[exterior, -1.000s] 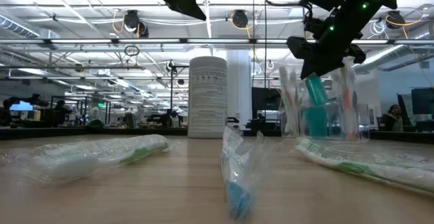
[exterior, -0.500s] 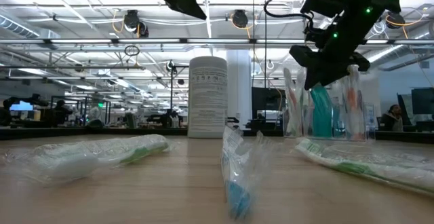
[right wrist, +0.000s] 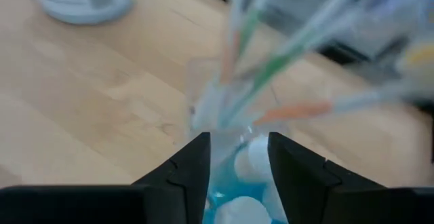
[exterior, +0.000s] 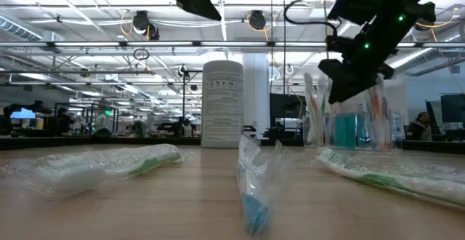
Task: Pick & Place toothbrushing station
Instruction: Put the blue mouthwash into the transparent organizer, then put the green toothbrush into the transparent organizer
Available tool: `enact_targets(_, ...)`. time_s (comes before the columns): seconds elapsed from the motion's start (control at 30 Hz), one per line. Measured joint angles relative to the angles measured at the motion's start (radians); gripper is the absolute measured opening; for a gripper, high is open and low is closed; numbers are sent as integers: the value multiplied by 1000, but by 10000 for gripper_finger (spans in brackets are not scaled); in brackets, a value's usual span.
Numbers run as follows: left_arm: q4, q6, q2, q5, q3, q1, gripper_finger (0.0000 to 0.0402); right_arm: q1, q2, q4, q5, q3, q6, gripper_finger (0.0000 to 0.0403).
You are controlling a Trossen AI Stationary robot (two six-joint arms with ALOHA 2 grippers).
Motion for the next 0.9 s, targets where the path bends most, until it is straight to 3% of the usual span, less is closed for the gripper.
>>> enact_targets(0.17,-20,-11,0,0,0,0,228,9,-73,102,-49,0,-129,145)
enact_targets(0.33,-43,-12,0,0,0,0,228,36,-145,253,-166,0,-142,145)
enact_targets(0.47,-96,-36,0,0,0,-2,228,116,-148,450,-330,0,-264,140)
enact_targets(0.6,-137,-47,0,0,0,-2,228,212,-113,645,-334,14,-356,133)
enact_targets(0.73,-143,-48,0,0,0,-2,228,290,-46,604,-303,105,-365,131)
enact_targets(0.9,-143,-52,0,-2,0,-2,228,361,111,394,-250,319,-315,130)
